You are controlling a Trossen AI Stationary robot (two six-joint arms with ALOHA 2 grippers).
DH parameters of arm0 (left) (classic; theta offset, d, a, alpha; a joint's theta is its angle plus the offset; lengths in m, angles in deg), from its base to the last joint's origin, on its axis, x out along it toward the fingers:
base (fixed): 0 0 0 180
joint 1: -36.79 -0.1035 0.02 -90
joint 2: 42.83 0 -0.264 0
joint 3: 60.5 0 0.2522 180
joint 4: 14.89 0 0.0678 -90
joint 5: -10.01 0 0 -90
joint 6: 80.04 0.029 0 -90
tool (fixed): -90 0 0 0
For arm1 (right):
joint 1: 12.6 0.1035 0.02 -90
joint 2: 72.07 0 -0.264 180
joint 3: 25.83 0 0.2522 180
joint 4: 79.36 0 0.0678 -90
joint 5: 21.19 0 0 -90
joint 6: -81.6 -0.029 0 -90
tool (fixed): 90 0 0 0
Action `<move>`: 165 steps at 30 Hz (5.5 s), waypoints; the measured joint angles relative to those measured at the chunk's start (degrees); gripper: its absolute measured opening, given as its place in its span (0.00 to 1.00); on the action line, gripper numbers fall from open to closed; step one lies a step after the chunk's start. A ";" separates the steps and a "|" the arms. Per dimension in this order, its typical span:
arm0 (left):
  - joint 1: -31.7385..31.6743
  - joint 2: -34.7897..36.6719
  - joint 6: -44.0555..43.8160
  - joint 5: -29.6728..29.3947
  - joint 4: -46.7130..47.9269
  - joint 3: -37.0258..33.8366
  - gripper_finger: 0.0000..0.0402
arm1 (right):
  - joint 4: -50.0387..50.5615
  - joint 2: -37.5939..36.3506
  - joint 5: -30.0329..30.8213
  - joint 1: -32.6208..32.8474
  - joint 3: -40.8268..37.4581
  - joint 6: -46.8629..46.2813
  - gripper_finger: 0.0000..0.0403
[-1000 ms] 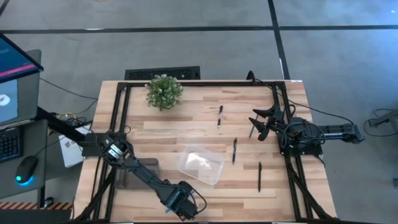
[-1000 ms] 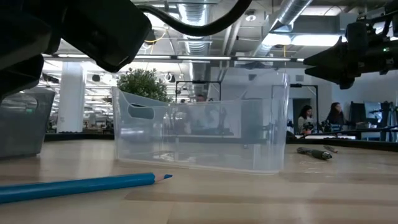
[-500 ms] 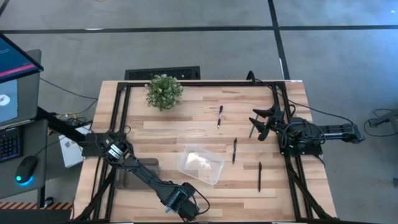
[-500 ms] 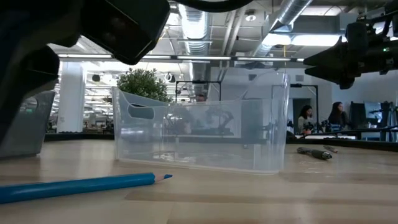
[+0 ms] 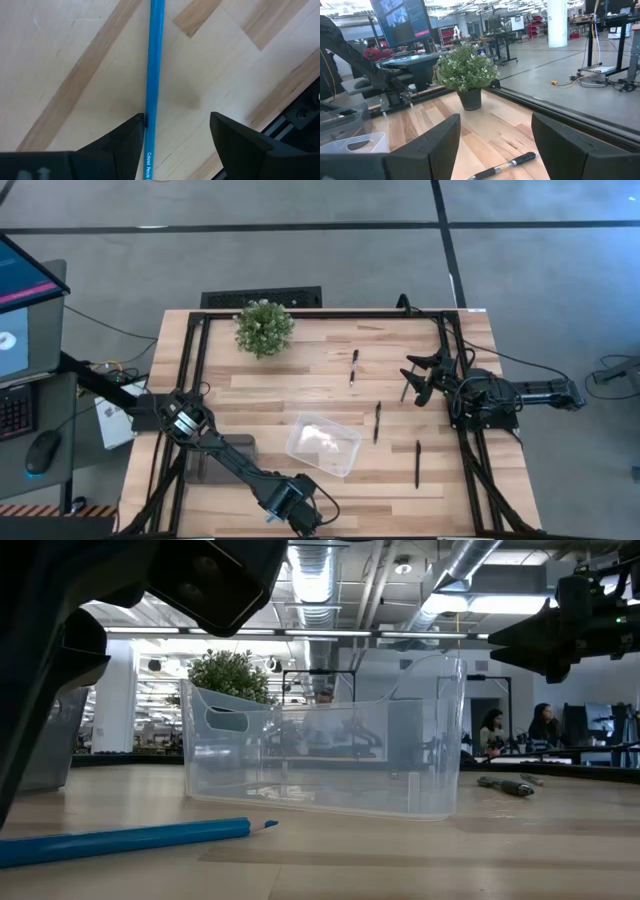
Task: Sort pens & pencils
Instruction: Put the blue pencil into the black bin
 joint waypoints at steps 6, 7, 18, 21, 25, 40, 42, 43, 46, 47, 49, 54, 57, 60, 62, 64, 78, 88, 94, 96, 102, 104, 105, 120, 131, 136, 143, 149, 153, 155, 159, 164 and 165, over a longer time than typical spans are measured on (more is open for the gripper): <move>-0.04 0.00 1.01 -0.12 0.02 0.00 0.54 | 0.00 0.00 0.02 0.00 -0.01 0.00 0.66; -0.04 0.00 1.60 -0.56 0.02 0.01 0.54 | 0.00 0.00 0.00 0.00 0.00 0.00 0.66; -0.07 0.02 4.73 -4.54 0.01 -0.03 0.54 | 0.00 0.00 0.01 0.00 0.01 0.00 0.66; -0.07 0.09 4.71 -2.12 0.04 -0.98 0.54 | 0.00 0.00 0.01 0.00 0.01 0.00 0.66; -0.15 0.46 4.69 -1.20 -0.88 -2.51 0.54 | -0.02 0.00 0.01 0.01 0.01 0.02 0.66; -1.42 0.32 5.14 0.48 -0.22 -3.35 0.42 | -0.02 0.00 0.02 0.01 0.00 0.02 0.66; -1.42 0.28 4.97 0.38 -0.08 -3.39 0.36 | -0.02 0.00 0.01 0.02 0.01 0.02 0.66; -1.46 0.26 4.89 0.43 -0.02 -3.41 0.34 | -0.02 0.00 0.00 0.02 0.01 0.02 0.66; -1.44 0.22 4.31 0.35 0.06 -3.43 0.26 | -0.02 0.00 0.00 0.01 0.01 0.00 0.66; -1.46 0.22 4.09 0.35 0.07 -3.44 0.24 | -0.02 0.00 0.00 0.02 0.01 0.00 0.66; -1.46 0.20 3.60 0.37 0.14 -3.45 0.19 | -0.02 0.00 0.00 0.02 -0.01 0.00 0.66; -1.74 0.20 3.14 1.34 0.24 -3.50 0.11 | -0.02 0.00 0.00 0.02 0.01 0.00 0.66; -1.98 0.20 3.39 1.82 0.65 -3.50 0.08 | 0.00 0.00 0.00 0.02 0.01 0.00 0.66; -1.99 0.17 3.41 1.90 2.58 -3.43 0.07 | 0.00 0.00 0.00 0.02 0.01 0.00 0.66; -1.99 0.17 2.83 2.15 3.54 -3.39 0.07 | 0.00 0.00 0.00 0.02 0.00 0.01 0.66; -2.14 0.17 2.82 2.53 3.87 -3.37 0.06 | 0.00 0.00 0.00 0.02 0.01 0.00 0.66; -2.43 0.17 2.41 3.57 5.39 -3.39 0.06 | 0.00 0.00 -0.02 0.02 0.01 0.00 0.66; -2.40 0.11 -0.40 5.34 14.04 -3.50 0.06 | 0.00 0.00 -0.02 0.00 -0.01 0.00 0.66; -2.51 0.11 1.78 3.94 12.34 -3.61 0.06 | 0.00 0.00 -0.02 0.01 0.01 0.00 0.66; -2.51 0.11 1.26 2.94 12.00 -3.61 0.06 | 0.00 0.00 -0.02 0.02 -0.01 0.00 0.66; -2.49 0.11 0.55 1.59 11.89 -3.61 0.11 | 0.00 0.00 -0.02 0.01 0.01 0.00 0.66; -2.49 0.13 0.21 1.51 11.89 -3.61 0.13 | 0.00 0.00 -0.02 0.02 0.01 0.00 0.66; -2.49 0.13 0.23 1.49 11.84 -3.61 0.14 | 0.00 0.00 -0.02 0.02 -0.01 0.00 0.66; -2.54 0.15 0.26 1.28 11.63 -3.61 0.28 | 0.00 0.00 -0.02 0.00 0.01 0.00 0.66; -2.32 0.15 1.58 -2.18 11.54 -3.56 0.28 | 0.00 0.00 -0.02 0.01 0.01 0.00 0.66; -2.32 0.15 1.49 -2.02 11.37 -3.56 0.28 | 0.00 0.00 -0.04 0.04 0.00 0.00 0.66; -2.32 0.13 2.59 -0.54 10.56 -3.61 0.28 | 0.00 0.00 -0.04 0.04 0.00 0.00 0.66; -2.32 0.15 2.66 -0.78 10.04 -3.60 0.24 | 0.02 0.00 -0.24 0.06 -0.01 -0.02 0.66; -2.32 0.15 2.66 -0.72 9.65 -3.56 0.16 | 0.00 0.00 -0.26 0.04 0.01 -0.02 0.66; -2.32 0.15 2.67 -0.70 9.46 -3.54 0.11 | 0.00 0.00 -0.26 0.04 0.01 -0.02 0.66; -2.32 0.31 2.72 -0.77 7.92 -4.97 0.03 | 0.01 0.00 -0.26 0.06 0.01 -0.02 0.66; -2.42 1.15 0.81 1.19 4.44 -8.65 0.03 | 0.06 0.41 -0.31 0.06 0.01 -0.01 0.66; -2.43 1.18 0.17 1.54 4.45 -8.81 0.03 | 0.07 0.44 -0.42 0.07 -0.01 -0.02 0.66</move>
